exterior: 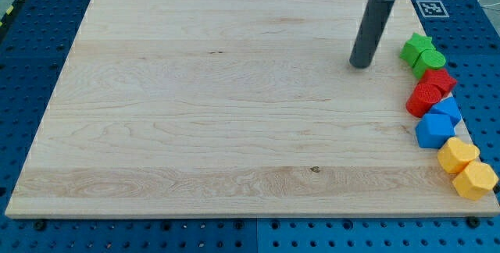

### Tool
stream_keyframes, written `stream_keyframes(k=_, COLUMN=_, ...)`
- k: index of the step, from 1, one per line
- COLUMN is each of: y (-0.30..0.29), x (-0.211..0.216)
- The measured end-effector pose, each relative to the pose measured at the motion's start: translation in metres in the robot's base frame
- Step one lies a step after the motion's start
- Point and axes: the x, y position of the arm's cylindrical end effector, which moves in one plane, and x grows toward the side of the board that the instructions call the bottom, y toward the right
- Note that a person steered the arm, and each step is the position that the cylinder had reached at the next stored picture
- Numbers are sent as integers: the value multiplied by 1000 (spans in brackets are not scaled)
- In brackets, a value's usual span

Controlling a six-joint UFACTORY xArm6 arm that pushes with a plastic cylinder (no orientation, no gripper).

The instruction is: Nudge the red circle along with blue triangle and red star right a bit

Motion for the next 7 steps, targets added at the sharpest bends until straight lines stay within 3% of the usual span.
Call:
stream_keyframes(k=2, y=4, x=61)
stream_keyframes(k=7, y=58, x=71)
